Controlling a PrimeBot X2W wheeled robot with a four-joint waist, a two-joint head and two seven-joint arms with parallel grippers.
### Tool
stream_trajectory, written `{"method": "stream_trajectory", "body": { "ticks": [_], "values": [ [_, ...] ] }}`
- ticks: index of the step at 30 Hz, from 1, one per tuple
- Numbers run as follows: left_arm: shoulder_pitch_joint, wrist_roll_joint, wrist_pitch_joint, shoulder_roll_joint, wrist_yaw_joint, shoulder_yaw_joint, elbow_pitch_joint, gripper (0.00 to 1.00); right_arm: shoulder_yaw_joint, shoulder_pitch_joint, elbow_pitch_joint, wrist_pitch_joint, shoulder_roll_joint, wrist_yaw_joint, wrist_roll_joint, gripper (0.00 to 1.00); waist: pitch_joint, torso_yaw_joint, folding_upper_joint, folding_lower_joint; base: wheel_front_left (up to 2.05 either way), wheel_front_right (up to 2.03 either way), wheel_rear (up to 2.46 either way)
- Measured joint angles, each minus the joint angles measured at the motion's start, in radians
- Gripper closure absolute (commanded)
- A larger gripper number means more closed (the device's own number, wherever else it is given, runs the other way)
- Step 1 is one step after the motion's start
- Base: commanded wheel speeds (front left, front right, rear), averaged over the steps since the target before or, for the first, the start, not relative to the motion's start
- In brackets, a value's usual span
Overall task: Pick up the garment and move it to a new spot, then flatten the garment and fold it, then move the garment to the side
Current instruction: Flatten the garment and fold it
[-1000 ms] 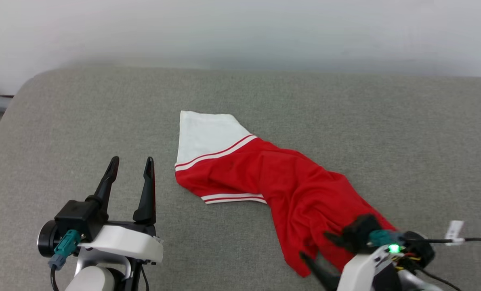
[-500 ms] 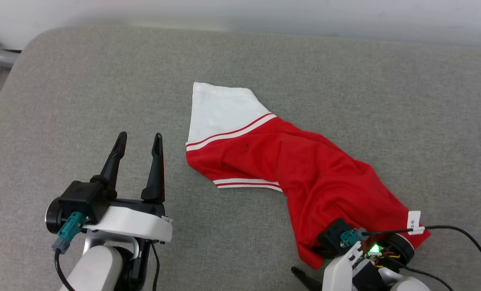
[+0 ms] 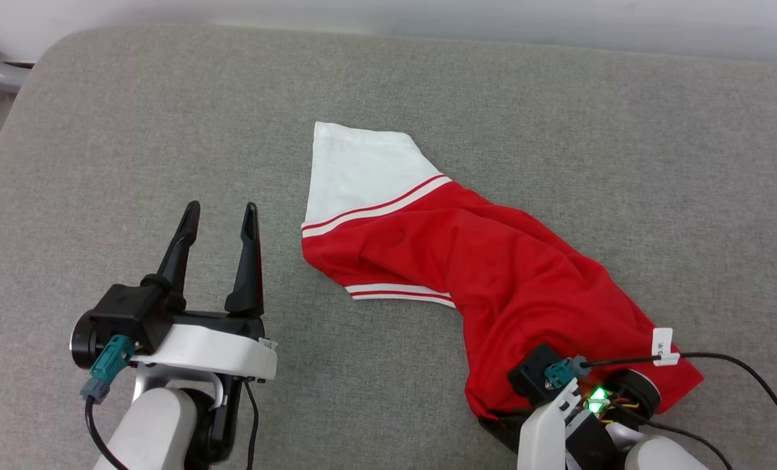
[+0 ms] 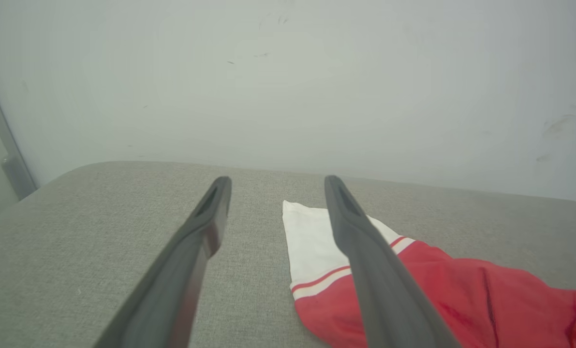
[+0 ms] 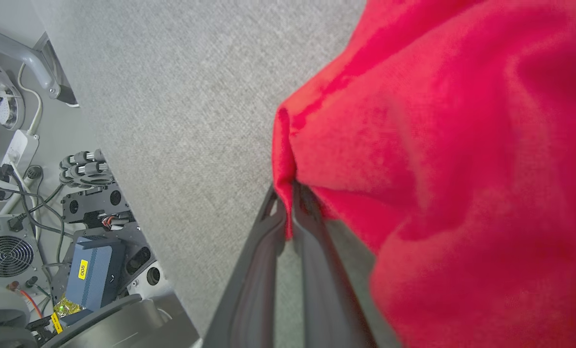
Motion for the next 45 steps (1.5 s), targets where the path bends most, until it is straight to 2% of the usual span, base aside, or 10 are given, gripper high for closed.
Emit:
{"method": "stream_trajectory", "body": {
  "ticks": [10,14,15,21,30,38,39,40,41,45],
  "values": [
    [0.023,0.019,-0.001,-0.012,-0.015,0.031,0.007,0.00,-0.160,-0.050,-0.140,-0.099,0.022,0.002,-0.054,1.00,-0.037,-0.036,0.0000,0.0000,0.00,0.00,0.00],
    [0.028,0.025,-0.001,-0.015,-0.018,0.037,0.005,0.00,-0.281,-0.065,-0.164,-0.107,0.038,0.002,-0.082,1.00,-0.044,-0.054,0.0000,-0.0001,0.00,0.00,0.00],
    [0.030,0.028,-0.001,-0.016,-0.020,0.038,0.003,0.00,-0.382,-0.077,-0.160,-0.105,0.053,0.002,-0.100,1.00,-0.040,-0.065,0.0000,-0.0001,0.00,0.00,0.00],
    [0.021,0.031,-0.002,-0.016,-0.027,0.036,0.004,0.00,-0.560,-0.117,-0.081,-0.090,0.061,0.002,-0.102,1.00,-0.010,-0.076,0.0000,0.0000,0.00,0.00,0.00],
    [-0.017,0.038,-0.002,-0.021,-0.036,0.032,0.008,0.00,-0.761,-0.172,0.133,-0.121,0.065,0.002,-0.070,1.00,0.068,-0.073,0.0000,0.0000,0.00,0.00,0.00],
    [-0.039,0.047,-0.002,-0.029,-0.044,0.036,0.012,0.00,-0.771,-0.212,0.284,-0.213,0.073,0.002,-0.049,1.00,0.117,-0.057,0.0000,-0.0001,0.00,0.00,0.00],
    [-0.040,0.048,-0.002,-0.030,-0.044,0.038,0.013,0.00,-0.765,-0.215,0.291,-0.235,0.074,0.002,-0.045,0.85,0.118,-0.056,0.0000,0.0000,0.00,0.00,0.00],
    [-0.040,0.049,-0.002,-0.032,-0.045,0.040,0.013,0.00,-0.759,-0.216,0.300,-0.251,0.077,0.002,-0.040,0.55,0.117,-0.057,0.0000,-0.0001,0.00,0.00,0.00],
    [-0.041,0.050,-0.002,-0.034,-0.045,0.041,0.014,0.00,-0.752,-0.216,0.304,-0.271,0.080,0.002,-0.040,0.00,0.115,-0.057,0.0000,0.0000,0.00,0.00,0.00],
    [-0.040,0.057,-0.002,-0.038,-0.049,0.048,0.017,0.00,-0.742,-0.207,0.300,-0.388,0.096,0.002,-0.047,0.00,0.095,-0.062,0.0000,0.0000,0.00,0.00,0.00]
  ]
}}
